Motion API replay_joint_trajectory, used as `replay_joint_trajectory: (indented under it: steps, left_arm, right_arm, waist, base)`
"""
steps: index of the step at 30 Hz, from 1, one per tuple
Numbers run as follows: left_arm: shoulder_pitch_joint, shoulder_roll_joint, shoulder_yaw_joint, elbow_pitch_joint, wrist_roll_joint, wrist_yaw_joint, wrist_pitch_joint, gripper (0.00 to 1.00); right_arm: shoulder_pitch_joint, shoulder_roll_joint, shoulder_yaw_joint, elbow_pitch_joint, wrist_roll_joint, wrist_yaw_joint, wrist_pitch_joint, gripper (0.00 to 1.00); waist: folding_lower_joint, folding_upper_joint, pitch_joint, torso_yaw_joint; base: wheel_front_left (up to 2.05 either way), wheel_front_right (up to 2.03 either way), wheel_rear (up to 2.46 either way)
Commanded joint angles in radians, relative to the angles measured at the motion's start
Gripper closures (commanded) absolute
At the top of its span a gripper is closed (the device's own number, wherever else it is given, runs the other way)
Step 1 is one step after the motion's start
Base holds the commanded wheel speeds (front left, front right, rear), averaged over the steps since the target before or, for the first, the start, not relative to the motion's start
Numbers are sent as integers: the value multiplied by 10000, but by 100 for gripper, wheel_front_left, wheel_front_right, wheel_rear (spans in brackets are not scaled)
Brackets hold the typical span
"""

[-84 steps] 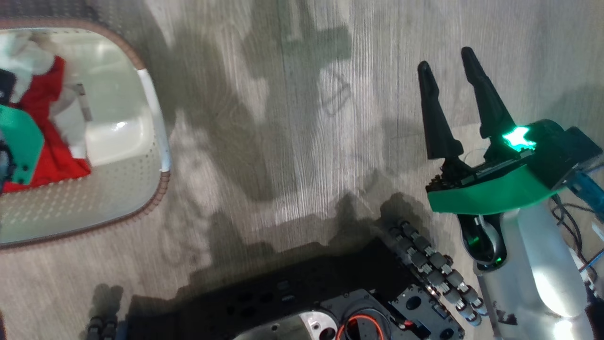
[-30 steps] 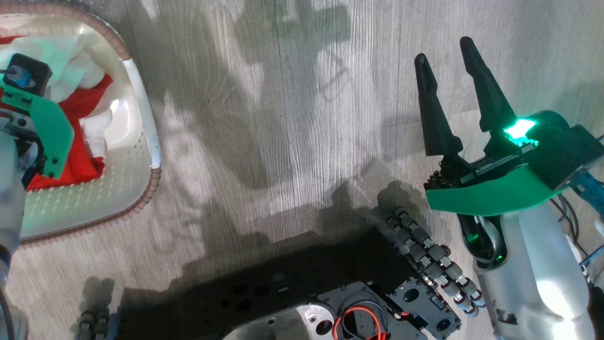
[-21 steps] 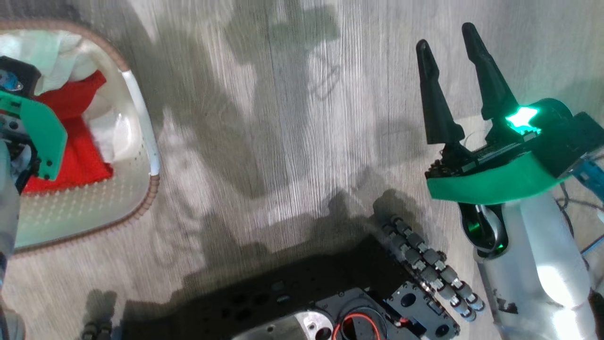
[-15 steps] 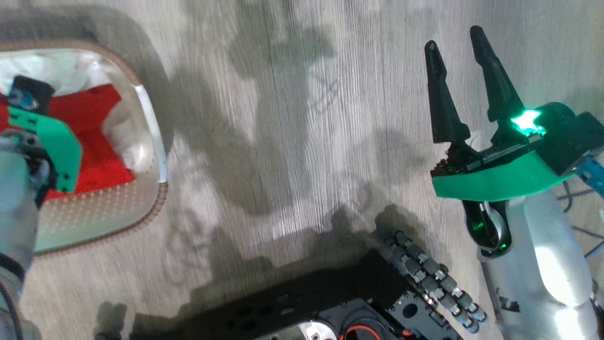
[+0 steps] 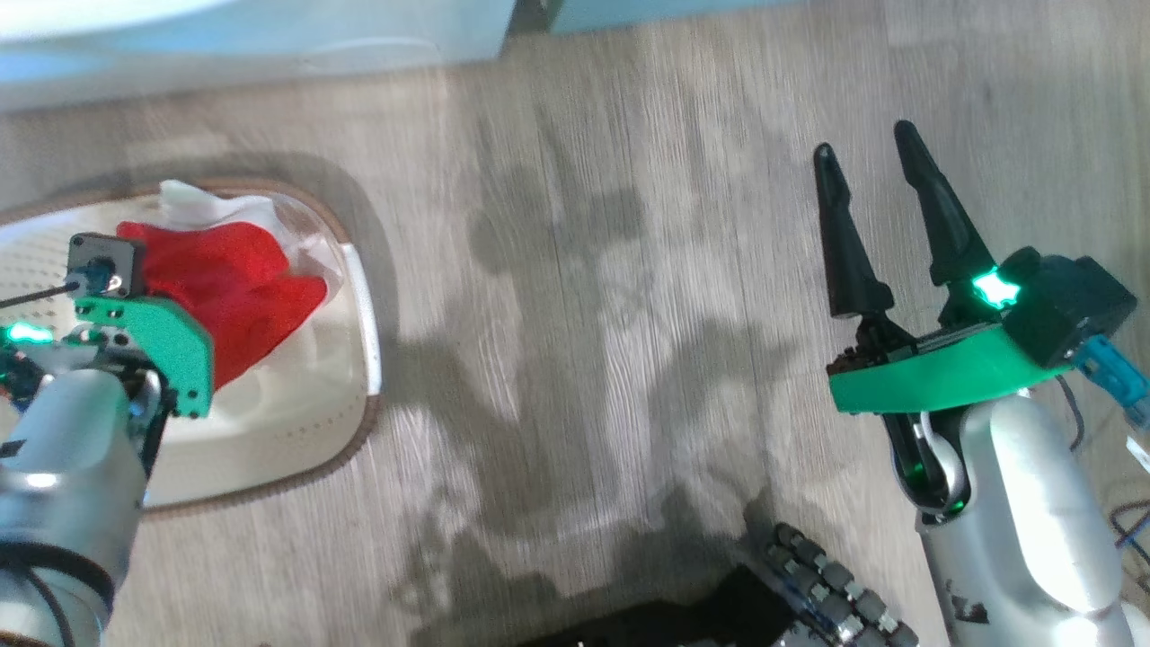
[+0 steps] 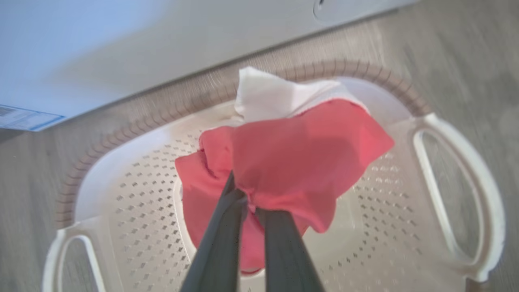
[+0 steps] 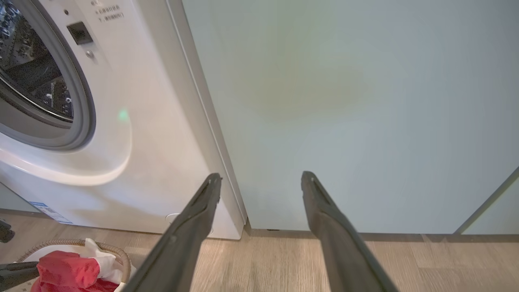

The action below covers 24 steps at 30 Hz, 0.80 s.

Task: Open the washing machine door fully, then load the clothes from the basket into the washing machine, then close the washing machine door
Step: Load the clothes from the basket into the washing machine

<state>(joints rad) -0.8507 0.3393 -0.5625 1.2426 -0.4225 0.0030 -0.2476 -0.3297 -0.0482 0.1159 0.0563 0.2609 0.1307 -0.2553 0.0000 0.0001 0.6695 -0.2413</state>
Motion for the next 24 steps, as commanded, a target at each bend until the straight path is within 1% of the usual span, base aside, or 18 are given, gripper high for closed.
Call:
replay_joint_trajectory:
  steps: [1, 7, 8, 10, 12, 16, 17, 24]
  left_arm:
    - [279, 375, 457, -697, -72, 248, -132, 100]
    - [1557, 512, 1559, -3398, 177, 947, -138, 100]
    - [1557, 512, 1559, -3398, 177, 947, -138, 100]
    - [2022, 467, 2012, -4251, 363, 1116, -139, 100]
    - [2457, 357, 2473, -5004, 542, 1189, -139, 100]
    - [3164, 16, 3385, -6295, 914, 1164, -140, 100]
    - [3462, -186, 3820, -6861, 1115, 1071, -140, 100]
    - [4436, -1029, 5230, -8608, 1716, 503, -140, 100]
  right_arm:
    - [357, -20, 73, -221, -124, 0, -65, 0]
    - [564, -20, 33, -57, -209, 0, -65, 0]
    - [564, -20, 33, -57, -209, 0, -65, 0]
    - [632, -20, -6, -6, -216, 0, -65, 0]
    - [710, -20, -44, 51, -229, 0, -65, 0]
    - [864, -20, -75, 181, -291, 0, -65, 0]
    - [944, -20, -96, 243, -310, 0, -65, 0]
    - [1257, -20, -136, 451, -365, 0, -65, 0]
  waist:
    - [0, -1, -617, 237]
    - [0, -1, -1427, 479]
    - [0, -1, -1427, 479]
    - [0, -1, -1709, 552]
    - [0, -1, -1992, 630]
    - [0, -1, -2530, 788]
    - [0, -1, -2797, 862]
    - [0, -1, -3821, 1080]
  base:
    - [0, 0, 0]
    - [0, 0, 0]
    - [0, 0, 0]
    - [0, 0, 0]
    - [0, 0, 0]
    - [0, 0, 0]
    - [0, 0, 0]
    - [0, 0, 0]
